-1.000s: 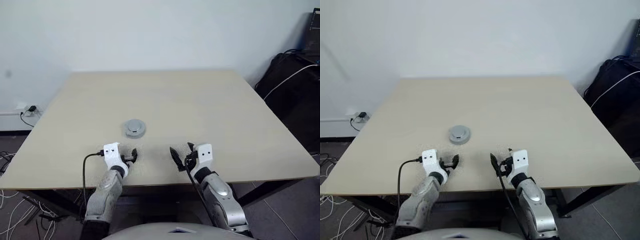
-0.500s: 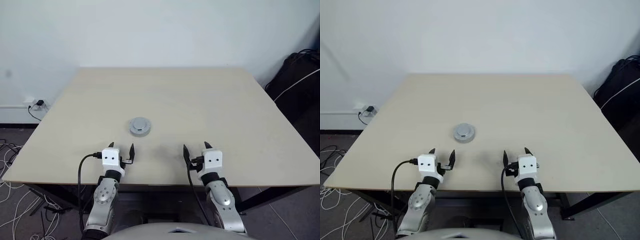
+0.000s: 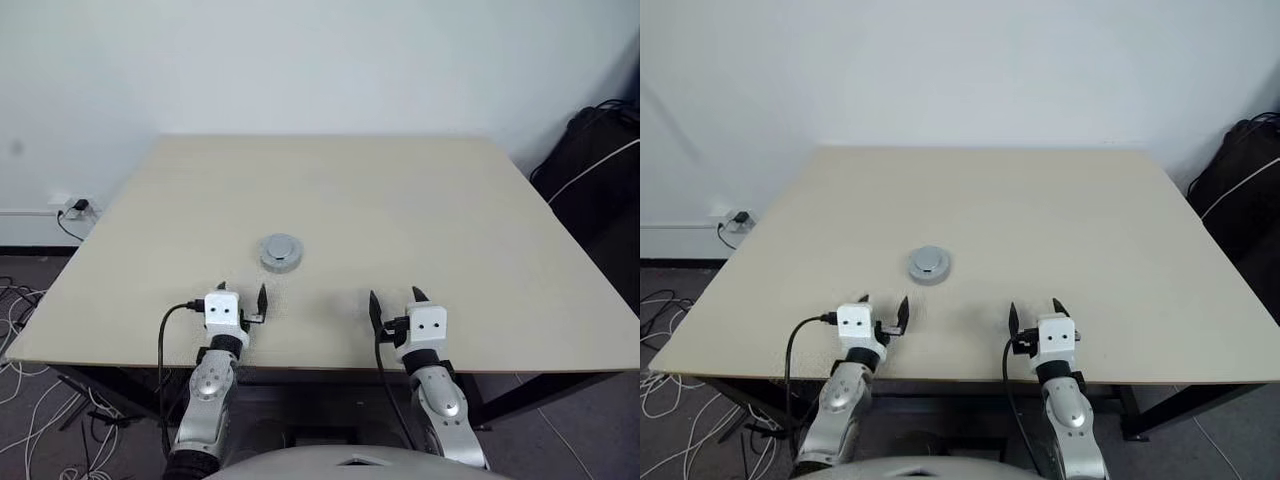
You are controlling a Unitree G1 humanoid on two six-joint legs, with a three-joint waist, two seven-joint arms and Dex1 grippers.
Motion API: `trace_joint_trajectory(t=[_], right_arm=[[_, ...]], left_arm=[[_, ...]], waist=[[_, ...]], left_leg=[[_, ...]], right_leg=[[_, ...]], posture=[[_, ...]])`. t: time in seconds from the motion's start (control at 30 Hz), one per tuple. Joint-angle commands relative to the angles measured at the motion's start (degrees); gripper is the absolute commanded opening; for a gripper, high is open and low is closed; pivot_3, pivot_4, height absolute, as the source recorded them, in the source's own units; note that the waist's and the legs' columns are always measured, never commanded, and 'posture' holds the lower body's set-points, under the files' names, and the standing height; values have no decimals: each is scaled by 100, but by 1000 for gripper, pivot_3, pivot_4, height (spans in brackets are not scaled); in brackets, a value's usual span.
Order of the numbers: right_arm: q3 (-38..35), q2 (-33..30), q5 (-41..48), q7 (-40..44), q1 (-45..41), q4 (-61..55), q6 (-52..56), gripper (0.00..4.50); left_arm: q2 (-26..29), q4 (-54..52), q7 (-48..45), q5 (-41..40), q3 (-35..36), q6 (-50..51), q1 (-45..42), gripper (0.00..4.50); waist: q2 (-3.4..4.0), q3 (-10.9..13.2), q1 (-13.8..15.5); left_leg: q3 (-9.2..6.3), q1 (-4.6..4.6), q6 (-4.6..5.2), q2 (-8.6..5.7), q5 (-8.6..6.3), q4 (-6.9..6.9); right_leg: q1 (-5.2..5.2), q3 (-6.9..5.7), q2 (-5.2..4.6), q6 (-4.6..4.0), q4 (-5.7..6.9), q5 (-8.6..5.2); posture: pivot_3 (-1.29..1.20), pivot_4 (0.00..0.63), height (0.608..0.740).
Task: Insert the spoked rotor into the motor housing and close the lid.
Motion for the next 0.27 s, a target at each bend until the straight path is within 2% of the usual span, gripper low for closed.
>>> trace_joint_trajectory(t=[0.03,0.27], right_arm=[[-71,14,71,28,-130,-25,-170,4500],[-210,89,119,-78,-153,158,-131,4500]], left_arm=[[-91,121,197,111,111,-415,-61,4475],[-97,364,215,362,28,-741,-98,4475]], waist=[[-1,0,1],[-2,1,5]], left_leg=[[0,-1,1,0,-1,0],[0,-1,2,-2,-1,0]], right_leg=[[-1,0,0,-1,-1,1],[1,-1,-1,1,0,0]], posture=[[0,0,740],[0,0,740]])
